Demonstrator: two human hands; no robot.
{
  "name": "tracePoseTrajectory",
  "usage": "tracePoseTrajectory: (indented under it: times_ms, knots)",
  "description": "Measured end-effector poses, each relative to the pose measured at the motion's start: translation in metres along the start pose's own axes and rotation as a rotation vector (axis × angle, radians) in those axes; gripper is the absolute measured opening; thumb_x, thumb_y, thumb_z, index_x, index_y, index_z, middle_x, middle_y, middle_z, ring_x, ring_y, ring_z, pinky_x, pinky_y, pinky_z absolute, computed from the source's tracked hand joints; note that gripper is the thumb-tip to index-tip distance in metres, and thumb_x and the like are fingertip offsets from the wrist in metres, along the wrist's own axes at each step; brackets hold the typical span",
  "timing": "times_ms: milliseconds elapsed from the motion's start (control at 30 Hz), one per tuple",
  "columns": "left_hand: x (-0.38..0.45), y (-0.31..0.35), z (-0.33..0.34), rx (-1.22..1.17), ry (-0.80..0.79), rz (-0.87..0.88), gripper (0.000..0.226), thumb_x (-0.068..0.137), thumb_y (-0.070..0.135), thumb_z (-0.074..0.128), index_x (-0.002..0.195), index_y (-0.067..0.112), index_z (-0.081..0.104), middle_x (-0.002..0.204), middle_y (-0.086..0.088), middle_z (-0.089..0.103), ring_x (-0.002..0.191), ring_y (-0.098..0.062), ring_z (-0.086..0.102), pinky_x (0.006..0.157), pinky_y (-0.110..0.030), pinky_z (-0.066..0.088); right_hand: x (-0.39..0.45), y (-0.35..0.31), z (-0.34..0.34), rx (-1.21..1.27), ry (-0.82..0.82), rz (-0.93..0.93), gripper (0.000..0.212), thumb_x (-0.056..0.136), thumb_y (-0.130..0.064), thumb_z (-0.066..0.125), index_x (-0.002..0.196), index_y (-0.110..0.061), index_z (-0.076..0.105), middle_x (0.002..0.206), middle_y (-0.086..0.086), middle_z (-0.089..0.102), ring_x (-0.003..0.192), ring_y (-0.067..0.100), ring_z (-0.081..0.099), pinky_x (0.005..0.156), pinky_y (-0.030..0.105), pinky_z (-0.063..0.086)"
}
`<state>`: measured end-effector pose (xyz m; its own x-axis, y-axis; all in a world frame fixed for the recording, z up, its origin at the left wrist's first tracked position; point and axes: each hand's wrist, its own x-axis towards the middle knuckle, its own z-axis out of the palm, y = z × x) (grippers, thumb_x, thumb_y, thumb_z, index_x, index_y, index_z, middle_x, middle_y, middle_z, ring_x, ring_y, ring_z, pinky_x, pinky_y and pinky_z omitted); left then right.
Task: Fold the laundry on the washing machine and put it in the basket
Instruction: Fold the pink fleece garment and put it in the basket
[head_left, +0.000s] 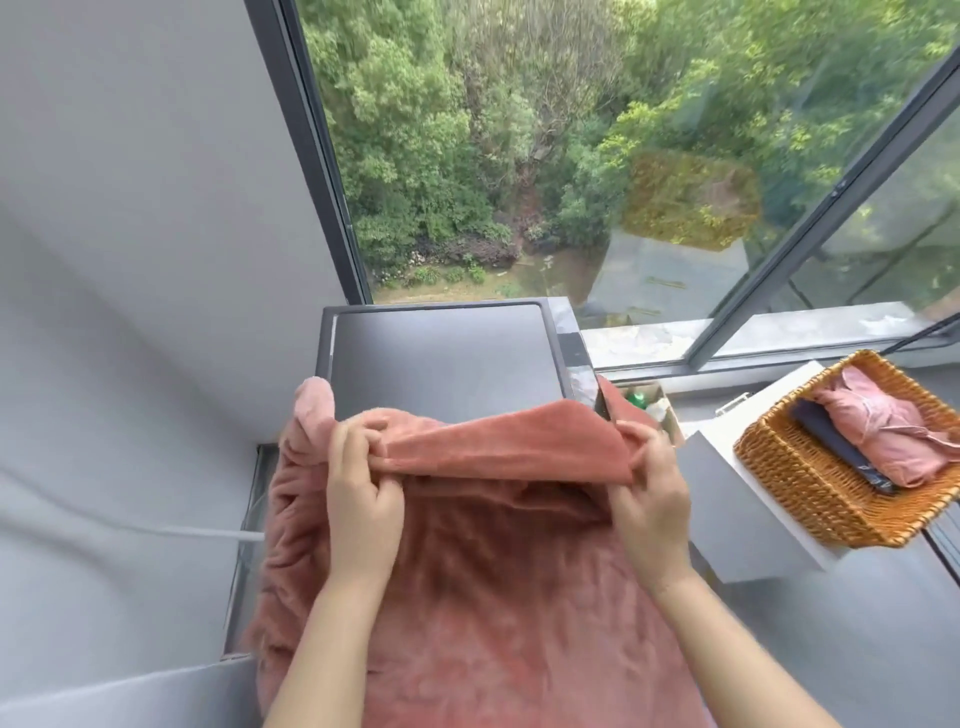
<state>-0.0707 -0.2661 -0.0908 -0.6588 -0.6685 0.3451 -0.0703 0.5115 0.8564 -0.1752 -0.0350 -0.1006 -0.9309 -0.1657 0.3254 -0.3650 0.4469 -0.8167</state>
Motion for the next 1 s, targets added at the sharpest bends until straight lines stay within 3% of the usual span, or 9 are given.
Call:
tracePoseTrajectory:
  times_ms: [100, 233, 367, 500, 600, 700, 800, 900, 1000]
  knots:
    - [-0.047, -0.018, -0.007, 0.027, 0.008, -0.168, 0.031, 0.062, -0.022, 0.039, 0.068, 0.008, 0.044, 0.095, -0.007, 0.054, 0.092, -0.007, 0.051, 0.081, -0.008, 0.035, -0.057, 0.016, 0.003, -0.006, -0.074, 0.176, 0.026, 0.077, 0.005, 0.066, 0.075, -0.013, 0.047, 0.11, -0.007, 0.057, 0.097, 0.006, 0.055, 0.082, 0.029, 0.045]
    - [-0.076, -0.022, -0.017, -0.089, 0.019, -0.571, 0.02, 0.078, -0.01, 0.055, 0.077, 0.009, 0.054, 0.09, 0.001, 0.057, 0.085, -0.017, 0.053, 0.078, -0.018, 0.039, -0.08, 0.025, 0.0, -0.191, -0.204, 0.145, 0.02, 0.075, 0.005, 0.067, 0.076, -0.011, 0.055, 0.123, -0.001, 0.052, 0.108, -0.003, 0.044, 0.09, 0.002, 0.027]
    - [-0.063, -0.015, -0.018, -0.261, 0.123, -0.841, 0.04, 0.086, 0.013, 0.069, 0.112, 0.014, 0.039, 0.086, 0.003, 0.052, 0.08, -0.006, 0.05, 0.073, -0.015, 0.037, -0.059, 0.016, -0.003, -0.21, -0.144, 0.271, 0.006, 0.082, -0.01, 0.062, 0.084, -0.013, 0.057, 0.096, -0.007, 0.059, 0.096, 0.018, 0.057, 0.085, 0.03, 0.042]
    - [-0.043, -0.021, -0.006, -0.21, 0.253, -0.954, 0.078, 0.079, 0.019, 0.077, 0.137, 0.007, 0.026, 0.115, 0.001, 0.043, 0.102, -0.011, 0.047, 0.092, -0.021, 0.034, -0.013, 0.005, -0.003, -0.288, -0.132, 0.513, 0.055, 0.084, -0.047, 0.063, 0.118, -0.012, 0.038, 0.107, 0.009, 0.062, 0.105, 0.033, 0.059, 0.083, 0.041, 0.047]
    - [-0.034, -0.031, 0.002, -0.182, 0.212, -1.009, 0.068, 0.078, 0.028, 0.077, 0.131, 0.002, 0.045, 0.123, -0.003, 0.055, 0.111, -0.019, 0.053, 0.098, -0.028, 0.041, 0.007, 0.018, 0.004, -0.261, -0.206, 0.726, 0.079, 0.07, -0.067, 0.061, 0.118, -0.012, 0.031, 0.116, 0.013, 0.059, 0.103, 0.038, 0.061, 0.083, 0.051, 0.051]
    - [-0.032, -0.029, 0.004, -0.2, 0.245, -1.026, 0.057, 0.082, 0.038, 0.071, 0.126, 0.006, 0.054, 0.115, -0.001, 0.057, 0.114, -0.022, 0.054, 0.101, -0.031, 0.041, 0.011, 0.028, 0.006, -0.244, -0.134, 0.782, 0.058, 0.082, -0.048, 0.054, 0.117, -0.004, 0.038, 0.117, 0.021, 0.06, 0.104, 0.041, 0.06, 0.089, 0.046, 0.048]
    - [-0.025, -0.022, 0.002, -0.51, 0.253, -1.083, 0.055, 0.09, 0.052, 0.056, 0.125, 0.01, 0.055, 0.119, -0.002, 0.059, 0.116, -0.018, 0.055, 0.105, -0.034, 0.042, 0.011, 0.027, 0.003, -0.191, -0.034, 0.806, 0.034, 0.092, -0.021, 0.047, 0.113, 0.005, 0.047, 0.115, 0.027, 0.059, 0.11, 0.042, 0.055, 0.09, 0.041, 0.041]
    - [-0.014, -0.011, -0.011, -1.011, 0.26, -1.155, 0.041, 0.095, 0.05, 0.047, 0.112, 0.015, 0.06, 0.112, -0.005, 0.064, 0.102, -0.018, 0.061, 0.103, -0.033, 0.042, 0.014, 0.032, 0.001, 0.196, 0.17, 0.973, 0.031, 0.087, -0.02, 0.044, 0.101, 0.002, 0.06, 0.102, 0.019, 0.064, 0.097, 0.035, 0.059, 0.09, 0.047, 0.046]
    - [-0.009, 0.003, -0.032, -1.31, 0.242, -0.988, 0.024, 0.096, 0.041, 0.047, 0.091, 0.021, 0.06, 0.085, 0.002, 0.07, 0.079, -0.013, 0.068, 0.085, -0.03, 0.048, 0.014, 0.023, -0.014, 0.712, 0.311, 1.038, 0.022, 0.096, -0.007, 0.037, 0.09, -0.011, 0.058, 0.082, 0.006, 0.058, 0.074, 0.017, 0.057, 0.065, 0.034, 0.056]
